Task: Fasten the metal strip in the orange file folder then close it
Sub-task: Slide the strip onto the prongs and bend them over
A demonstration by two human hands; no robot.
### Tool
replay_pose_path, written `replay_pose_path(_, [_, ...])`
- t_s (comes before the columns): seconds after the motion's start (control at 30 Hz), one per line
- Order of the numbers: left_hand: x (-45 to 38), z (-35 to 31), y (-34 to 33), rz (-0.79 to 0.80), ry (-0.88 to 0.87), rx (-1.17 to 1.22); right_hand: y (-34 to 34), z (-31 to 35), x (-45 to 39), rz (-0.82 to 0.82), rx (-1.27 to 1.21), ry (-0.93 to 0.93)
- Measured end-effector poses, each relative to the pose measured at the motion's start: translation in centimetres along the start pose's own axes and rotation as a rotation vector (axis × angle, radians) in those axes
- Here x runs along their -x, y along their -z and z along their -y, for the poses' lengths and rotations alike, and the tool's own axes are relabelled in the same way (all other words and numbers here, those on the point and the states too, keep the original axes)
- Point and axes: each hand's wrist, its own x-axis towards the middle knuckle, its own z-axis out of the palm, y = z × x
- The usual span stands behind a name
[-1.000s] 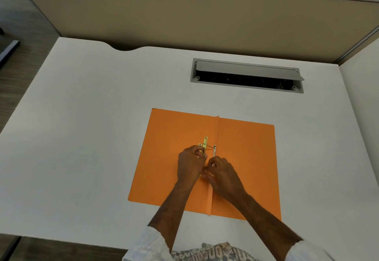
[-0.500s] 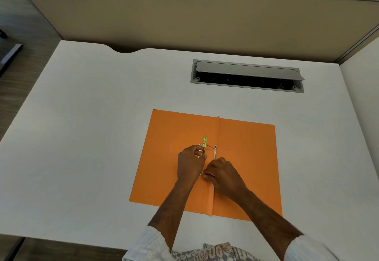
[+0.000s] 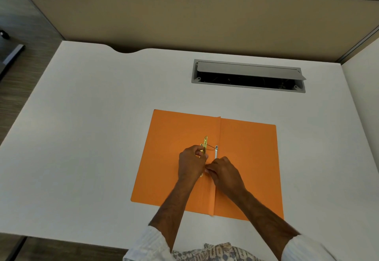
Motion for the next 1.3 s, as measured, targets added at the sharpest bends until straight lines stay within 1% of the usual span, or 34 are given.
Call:
replay_pose_path(0.13, [-0.1, 0.0, 0.1, -0.005, -0.003, 0.005, 0.0, -0.1, 0.1, 0.022, -0.003, 0.019])
replay_pose_path(0.3, [-0.1, 0.0, -0.1, 0.005, 0.010, 0.036, -0.2, -0.2, 0.1, -0.003, -0.046, -0.055])
replay_pose_path(0.5, [-0.2, 0.0, -0.1, 0.009, 0.017, 0.044, -0.6, -0.4, 0.3, -0.005, -0.061, -0.061])
replay_pose_path(0.67, [-0.2, 0.3, -0.1, 0.008, 0.012, 0.041, -0.5, -0.5, 0.6, 0.004, -0.039, -0.011])
replay_pose_path(0.83, [0.0, 0.3, -0.4, 0.012, 0.001, 0.039, -0.6, -0.5, 0.6, -0.007, -0.094, -0.041])
replay_pose_path(1.03, [0.2, 0.3, -0.5, 0.008, -0.009, 0.026, -0.6, -0.7, 0.8, 0.007, -0.147, -0.009])
replay_pose_path(1.1, [0.2, 0.4, -0.5, 0.008, -0.007, 0.032, -0.5, -0.8, 0.8, -0.024, -0.221, -0.028])
replay_pose_path(1.17, [0.2, 0.4, -0.5, 0.004, -0.011, 0.027, -0.2, -0.9, 0.1, -0.111, -0.281, -0.088])
replay_pose_path(1.23, [0.3, 0.3, -0.5, 0.000, -0.017, 0.021, 0.3, -1.1, -1.3, -0.188, -0.263, -0.165])
replay_pose_path(1.3, [0.5, 0.3, -0.5, -0.003, -0.026, 0.020, 0.9, -1.2, -3.1, -0.191, -0.207, -0.200])
